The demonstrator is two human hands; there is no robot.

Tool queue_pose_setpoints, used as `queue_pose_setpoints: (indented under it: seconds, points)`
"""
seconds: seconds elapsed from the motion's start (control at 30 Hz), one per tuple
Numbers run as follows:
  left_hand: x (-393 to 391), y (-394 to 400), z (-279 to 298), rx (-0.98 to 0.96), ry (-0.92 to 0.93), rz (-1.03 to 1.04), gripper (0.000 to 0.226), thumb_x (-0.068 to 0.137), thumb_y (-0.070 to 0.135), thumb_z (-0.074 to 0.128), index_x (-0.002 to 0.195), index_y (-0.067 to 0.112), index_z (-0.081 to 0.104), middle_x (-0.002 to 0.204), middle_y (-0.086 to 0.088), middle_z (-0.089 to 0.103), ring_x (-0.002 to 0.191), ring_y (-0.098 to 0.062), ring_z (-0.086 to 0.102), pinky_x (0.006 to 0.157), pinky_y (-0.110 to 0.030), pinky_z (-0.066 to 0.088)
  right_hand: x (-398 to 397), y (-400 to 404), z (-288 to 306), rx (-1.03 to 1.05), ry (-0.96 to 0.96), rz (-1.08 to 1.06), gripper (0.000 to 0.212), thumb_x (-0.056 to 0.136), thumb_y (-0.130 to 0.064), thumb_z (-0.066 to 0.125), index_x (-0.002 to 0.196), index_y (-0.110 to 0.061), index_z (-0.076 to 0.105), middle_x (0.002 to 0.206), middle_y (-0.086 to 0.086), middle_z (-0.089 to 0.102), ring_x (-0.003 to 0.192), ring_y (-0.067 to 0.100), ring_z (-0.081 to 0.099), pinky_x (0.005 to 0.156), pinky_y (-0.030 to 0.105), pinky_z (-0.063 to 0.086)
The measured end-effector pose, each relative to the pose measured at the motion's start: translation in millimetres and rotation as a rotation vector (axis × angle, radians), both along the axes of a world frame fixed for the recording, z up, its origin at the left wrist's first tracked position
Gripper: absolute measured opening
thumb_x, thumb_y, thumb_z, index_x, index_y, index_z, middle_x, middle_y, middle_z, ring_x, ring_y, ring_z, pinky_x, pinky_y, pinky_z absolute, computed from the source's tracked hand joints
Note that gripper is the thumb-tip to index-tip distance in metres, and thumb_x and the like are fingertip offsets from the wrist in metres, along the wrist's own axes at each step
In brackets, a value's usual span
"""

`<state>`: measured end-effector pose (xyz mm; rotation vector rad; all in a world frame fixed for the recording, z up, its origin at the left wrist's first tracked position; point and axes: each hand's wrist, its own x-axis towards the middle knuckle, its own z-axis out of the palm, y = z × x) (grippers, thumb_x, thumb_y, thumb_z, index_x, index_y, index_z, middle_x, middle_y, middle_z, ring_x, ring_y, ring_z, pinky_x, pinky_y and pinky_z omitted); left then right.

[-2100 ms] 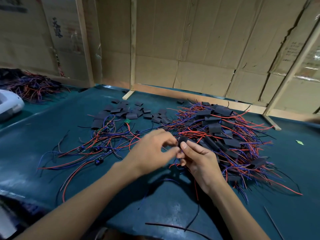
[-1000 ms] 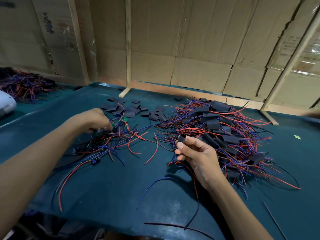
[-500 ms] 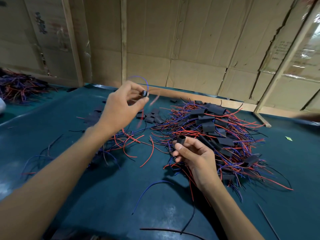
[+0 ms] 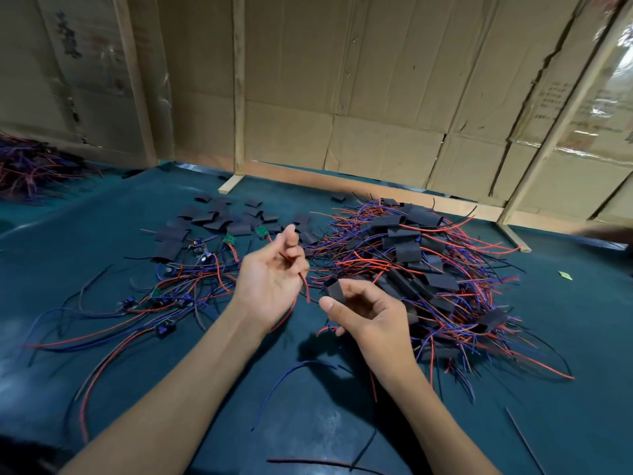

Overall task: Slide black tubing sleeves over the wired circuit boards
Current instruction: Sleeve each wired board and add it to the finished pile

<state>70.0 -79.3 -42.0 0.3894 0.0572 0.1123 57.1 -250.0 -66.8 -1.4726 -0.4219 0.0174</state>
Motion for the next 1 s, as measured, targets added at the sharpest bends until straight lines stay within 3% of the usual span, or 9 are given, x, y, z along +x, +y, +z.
queue_pose_setpoints:
  seconds: [0.1,0.2,0.33,0.6,0.73,0.83,0.93,1.0]
  points:
    - [-2.5,-3.6,-0.2,0.037,-0.049,0.011,0.032,0.108,0.034,0.036,0.129,0.022,0.057,0.076,0.005,0.055,0.058,-0.008,0.038,0.053,-0.020,0.027,-2.6,2.9,-4.1,-0.072,-0.011,-0.027,0.021,0.077,-0.013,0.088,0.093,-0.016,0.075,0.081,0.003,0.071,0.056,0.015,0.055,0.052,0.023,0.046]
    - [-3.5,-3.7,0.5,0.058,-0.102,0.052,0.035,0.107,0.045,0.037,0.132,0.035,0.059,0.071,0.005,0.048,0.054,-0.009,0.030,0.055,-0.022,0.021,-3.4,4.3,-6.8,-0.143,-0.043,-0.030,0.023,0.077,-0.016,0.088,0.096,-0.015,0.075,0.088,0.009,0.074,0.068,0.026,0.064,0.061,0.029,0.047]
    - [-6.4,-2.6,2.2,0.010,-0.160,0.085,0.037,0.105,0.047,0.037,0.133,0.035,0.059,0.068,0.005,0.043,0.054,-0.010,0.029,0.050,-0.021,0.026,-3.3,3.2,-6.2,-0.183,-0.042,-0.055,0.023,0.076,-0.019,0.089,0.094,-0.019,0.075,0.085,0.003,0.075,0.071,0.018,0.065,0.068,0.031,0.047]
    - [-9.0,-7.4,4.2,-0.015,-0.202,0.034,0.038,0.105,0.047,0.038,0.135,0.035,0.058,0.068,0.005,0.041,0.053,-0.009,0.030,0.048,-0.020,0.030,-6.1,5.2,-3.4,-0.203,-0.085,-0.037,0.027,0.075,-0.016,0.090,0.097,-0.020,0.076,0.091,0.000,0.075,0.081,0.018,0.067,0.084,0.046,0.057]
    - [-11.9,-13.9,2.8,0.159,-0.205,0.021,0.042,0.106,0.047,0.036,0.141,0.033,0.053,0.069,0.004,0.040,0.055,-0.009,0.027,0.051,-0.021,0.027,-4.7,4.5,-4.7,-0.201,-0.106,-0.054,0.026,0.076,-0.023,0.089,0.098,-0.028,0.076,0.084,-0.014,0.071,0.074,0.008,0.063,0.078,0.036,0.055]
    - [-13.8,-21.2,0.7,0.391,-0.213,0.015,0.045,0.106,0.041,0.034,0.139,0.016,0.054,0.071,0.001,0.050,0.059,-0.012,0.038,0.058,-0.023,0.035,-3.7,4.2,-3.8,-0.138,-0.107,-0.039,0.018,0.080,-0.020,0.086,0.091,-0.030,0.078,0.078,-0.010,0.071,0.062,0.004,0.059,0.062,0.020,0.050]
    - [-16.9,-28.5,-0.2,0.606,-0.189,-0.040,0.043,0.104,0.033,0.036,0.127,0.007,0.061,0.091,-0.006,0.071,0.088,-0.016,0.063,0.075,-0.026,0.050,0.1,1.7,-3.3,-0.119,-0.090,-0.075,0.018,0.083,-0.016,0.083,0.081,-0.032,0.076,0.067,-0.005,0.067,0.052,0.010,0.056,0.053,0.024,0.049]
    - [-18.5,-33.3,-1.3,0.725,-0.154,-0.108,0.042,0.099,0.034,0.040,0.123,0.009,0.065,0.108,-0.011,0.073,0.104,-0.018,0.064,0.083,-0.030,0.052,2.9,-1.6,-3.7,-0.099,-0.091,-0.073,0.014,0.084,-0.011,0.081,0.077,-0.022,0.075,0.066,0.004,0.068,0.053,0.014,0.057,0.056,0.028,0.050]
